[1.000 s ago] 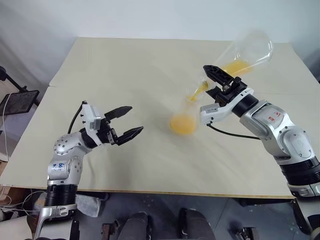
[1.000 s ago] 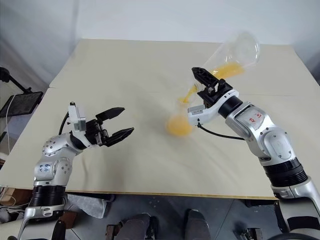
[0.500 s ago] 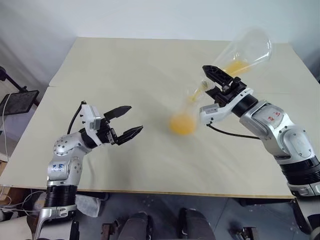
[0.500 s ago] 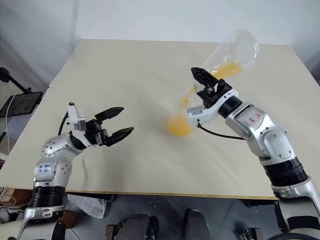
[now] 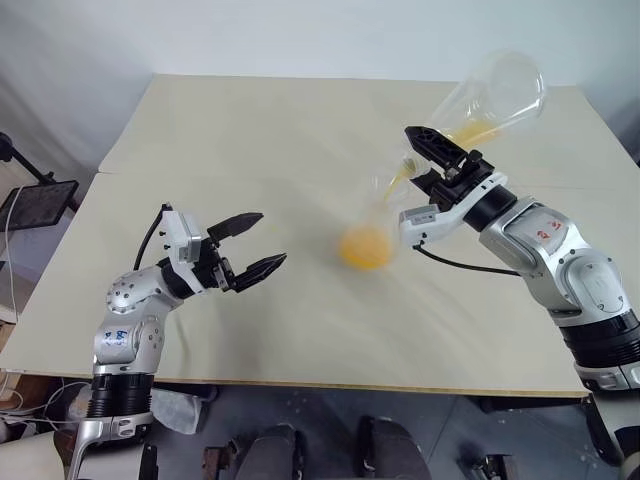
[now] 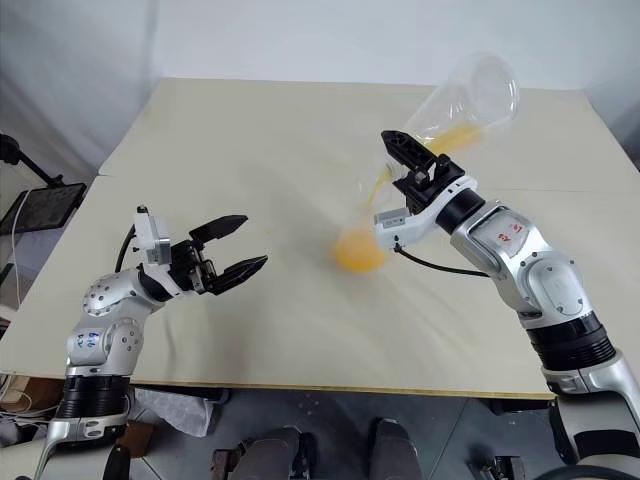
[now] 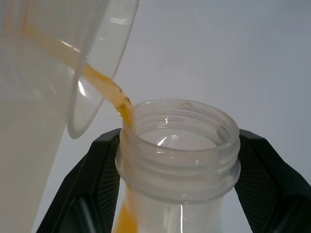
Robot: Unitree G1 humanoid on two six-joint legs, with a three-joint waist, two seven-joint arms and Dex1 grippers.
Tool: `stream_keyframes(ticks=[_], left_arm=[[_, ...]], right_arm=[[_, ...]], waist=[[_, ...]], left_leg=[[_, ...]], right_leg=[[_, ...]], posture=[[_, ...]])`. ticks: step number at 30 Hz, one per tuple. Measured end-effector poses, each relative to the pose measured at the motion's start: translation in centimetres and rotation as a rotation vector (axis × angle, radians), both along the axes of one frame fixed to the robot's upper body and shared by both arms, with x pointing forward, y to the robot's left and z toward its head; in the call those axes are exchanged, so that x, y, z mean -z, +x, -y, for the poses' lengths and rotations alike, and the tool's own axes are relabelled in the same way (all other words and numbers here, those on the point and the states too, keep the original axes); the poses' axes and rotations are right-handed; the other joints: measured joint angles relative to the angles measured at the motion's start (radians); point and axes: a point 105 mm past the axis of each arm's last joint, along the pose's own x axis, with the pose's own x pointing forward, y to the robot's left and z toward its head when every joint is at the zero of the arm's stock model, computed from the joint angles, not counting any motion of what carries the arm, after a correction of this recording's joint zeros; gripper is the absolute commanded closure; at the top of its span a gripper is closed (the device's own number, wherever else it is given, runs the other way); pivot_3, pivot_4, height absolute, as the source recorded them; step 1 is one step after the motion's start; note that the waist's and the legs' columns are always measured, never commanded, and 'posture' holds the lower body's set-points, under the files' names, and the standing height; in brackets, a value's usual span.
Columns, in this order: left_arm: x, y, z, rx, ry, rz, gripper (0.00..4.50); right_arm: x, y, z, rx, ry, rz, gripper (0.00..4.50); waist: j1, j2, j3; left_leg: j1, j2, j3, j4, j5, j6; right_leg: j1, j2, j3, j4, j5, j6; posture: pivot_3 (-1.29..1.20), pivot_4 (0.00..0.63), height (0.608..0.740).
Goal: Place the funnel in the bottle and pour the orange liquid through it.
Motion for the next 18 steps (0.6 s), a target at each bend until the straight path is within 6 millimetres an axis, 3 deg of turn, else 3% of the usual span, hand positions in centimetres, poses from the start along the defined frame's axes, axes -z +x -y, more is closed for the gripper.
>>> stream_keyframes(ticks=[18], left_arm=[[-0.11, 0.05, 0.01, -0.002, 0.0, 0.003, 0.0]], right_arm=[[0.28, -0.12, -0.15, -0.012, -0.011, -0.004, 1.69]], waist=[[0.0, 0.0, 0.0]], left_leg=[[0.0, 0.0, 0.0, 0.0, 0.0, 0.0]], right_leg=[[0.0, 0.0, 0.0, 0.0, 0.0, 0.0]], posture=[[0.0, 0.15, 0.74]])
